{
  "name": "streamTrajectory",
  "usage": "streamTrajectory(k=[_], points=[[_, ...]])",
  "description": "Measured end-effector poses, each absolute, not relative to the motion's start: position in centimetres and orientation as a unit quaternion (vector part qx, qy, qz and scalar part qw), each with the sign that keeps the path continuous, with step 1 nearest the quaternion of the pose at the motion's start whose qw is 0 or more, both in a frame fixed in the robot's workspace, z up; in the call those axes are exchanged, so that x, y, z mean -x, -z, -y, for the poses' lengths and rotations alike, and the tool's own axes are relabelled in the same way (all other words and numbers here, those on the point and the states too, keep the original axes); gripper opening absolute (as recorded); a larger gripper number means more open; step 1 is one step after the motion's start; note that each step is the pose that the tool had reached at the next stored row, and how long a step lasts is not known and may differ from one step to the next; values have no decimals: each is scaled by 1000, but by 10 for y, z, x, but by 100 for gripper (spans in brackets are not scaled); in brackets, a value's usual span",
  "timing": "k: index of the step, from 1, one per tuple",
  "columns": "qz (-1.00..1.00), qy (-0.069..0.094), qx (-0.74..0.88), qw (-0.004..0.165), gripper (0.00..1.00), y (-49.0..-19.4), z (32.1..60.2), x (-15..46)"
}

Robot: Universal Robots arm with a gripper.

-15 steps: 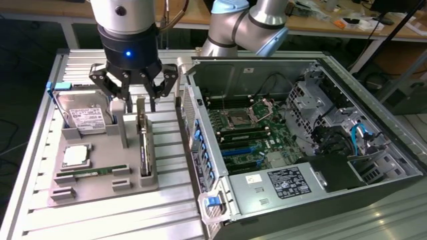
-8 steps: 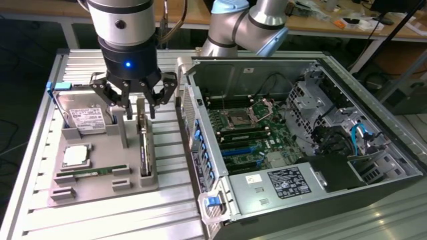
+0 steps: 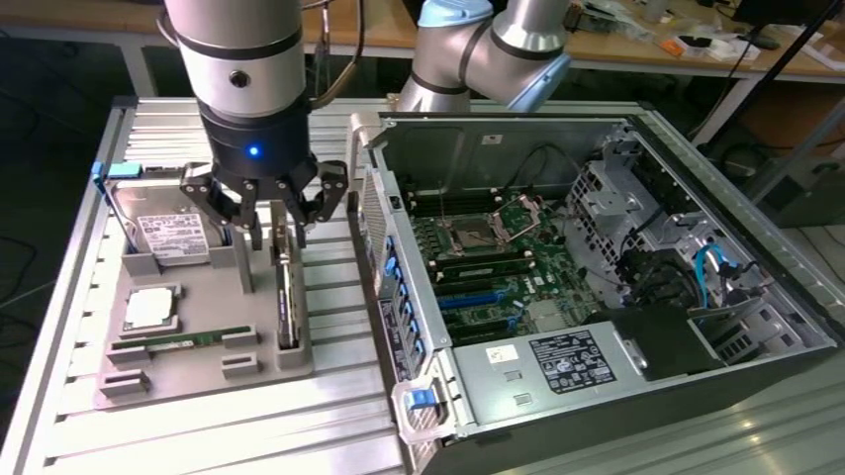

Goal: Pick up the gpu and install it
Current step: 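Pick up the gpu and move the gpu toward the slot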

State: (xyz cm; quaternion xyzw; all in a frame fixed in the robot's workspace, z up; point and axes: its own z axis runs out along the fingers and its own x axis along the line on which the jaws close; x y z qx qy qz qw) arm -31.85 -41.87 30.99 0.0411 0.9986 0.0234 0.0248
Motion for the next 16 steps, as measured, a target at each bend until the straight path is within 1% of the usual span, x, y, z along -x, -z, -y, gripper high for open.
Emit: streamTrajectory(k=[16], points=[[-999,-23,-41,25,48,-281,431,320]])
